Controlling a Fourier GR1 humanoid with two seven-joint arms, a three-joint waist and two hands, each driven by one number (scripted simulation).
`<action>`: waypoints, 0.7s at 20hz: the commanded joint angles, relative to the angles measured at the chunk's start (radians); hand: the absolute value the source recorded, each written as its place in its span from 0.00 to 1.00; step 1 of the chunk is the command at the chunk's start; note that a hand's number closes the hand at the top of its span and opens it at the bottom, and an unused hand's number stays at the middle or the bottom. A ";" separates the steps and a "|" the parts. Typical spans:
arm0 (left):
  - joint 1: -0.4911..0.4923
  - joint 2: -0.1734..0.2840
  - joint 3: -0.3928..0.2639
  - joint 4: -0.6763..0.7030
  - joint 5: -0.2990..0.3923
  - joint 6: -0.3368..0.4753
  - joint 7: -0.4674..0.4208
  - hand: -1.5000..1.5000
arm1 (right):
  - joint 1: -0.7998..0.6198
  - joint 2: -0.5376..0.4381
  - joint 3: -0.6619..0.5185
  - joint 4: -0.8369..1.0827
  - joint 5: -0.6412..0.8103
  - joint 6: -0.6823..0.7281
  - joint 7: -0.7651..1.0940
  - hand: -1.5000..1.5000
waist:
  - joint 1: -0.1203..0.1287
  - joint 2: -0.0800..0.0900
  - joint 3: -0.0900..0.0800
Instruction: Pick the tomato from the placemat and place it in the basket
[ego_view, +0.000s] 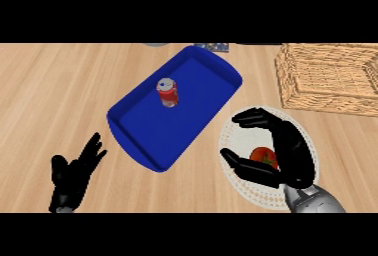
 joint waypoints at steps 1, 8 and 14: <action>0.059 0.040 0.006 0.058 0.014 -0.030 0.063 0.50 | 0.024 0.080 0.133 -0.007 0.253 -0.213 0.094 0.00 | -0.014 0.003 -0.008; 0.115 0.053 0.036 0.003 0.031 0.005 0.092 0.50 | 0.163 -0.159 0.011 -0.070 0.594 -0.331 0.385 0.00 | -0.086 -0.018 -0.014; 0.131 0.064 0.064 0.006 0.046 0.005 0.093 0.50 | 0.271 -0.352 -0.021 -0.343 0.745 -0.129 0.635 0.00 | -0.127 -0.021 -0.018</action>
